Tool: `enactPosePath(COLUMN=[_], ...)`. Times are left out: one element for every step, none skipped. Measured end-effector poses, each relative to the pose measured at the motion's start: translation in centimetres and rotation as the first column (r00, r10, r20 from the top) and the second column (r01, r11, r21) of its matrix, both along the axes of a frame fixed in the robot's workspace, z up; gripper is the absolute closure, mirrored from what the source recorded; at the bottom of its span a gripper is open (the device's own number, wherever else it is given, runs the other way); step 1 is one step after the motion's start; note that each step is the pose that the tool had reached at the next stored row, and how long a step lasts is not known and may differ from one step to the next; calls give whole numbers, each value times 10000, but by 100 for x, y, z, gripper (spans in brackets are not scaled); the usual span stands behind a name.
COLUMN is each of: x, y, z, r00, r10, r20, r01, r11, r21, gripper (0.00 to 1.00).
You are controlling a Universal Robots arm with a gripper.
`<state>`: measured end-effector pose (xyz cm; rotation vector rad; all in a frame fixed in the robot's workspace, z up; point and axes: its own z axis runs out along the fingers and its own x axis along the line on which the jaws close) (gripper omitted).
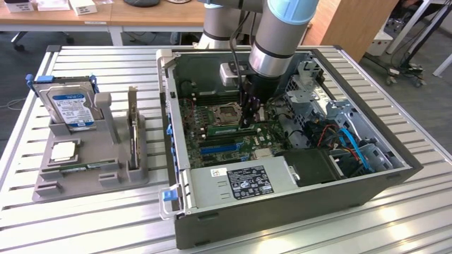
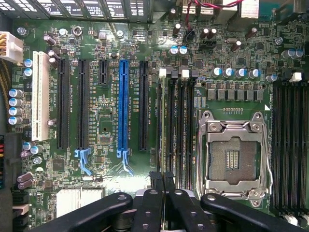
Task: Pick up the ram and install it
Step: 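Insert the ram into the slot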
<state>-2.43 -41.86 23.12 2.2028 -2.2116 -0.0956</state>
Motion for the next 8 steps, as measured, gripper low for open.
enactPosePath(x=[0, 0, 0, 0, 0, 0, 0, 0], y=[0, 0, 0, 0, 0, 0, 0, 0], z=[-3, -5, -6, -9, -11, -13, -13, -14], r00=[10000, 10000, 10000, 10000, 10000, 10000, 10000, 10000], r10=[0, 0, 0, 0, 0, 0, 0, 0], r20=[1, 1, 0, 0, 0, 1, 0, -1], r01=[0, 0, 0, 0, 0, 0, 0, 0], r11=[10000, 10000, 10000, 10000, 10000, 10000, 10000, 10000], r21=[2, 3, 0, 1, 1, 0, -1, -1], gripper=[89, 89, 89, 89, 89, 89, 89, 89])
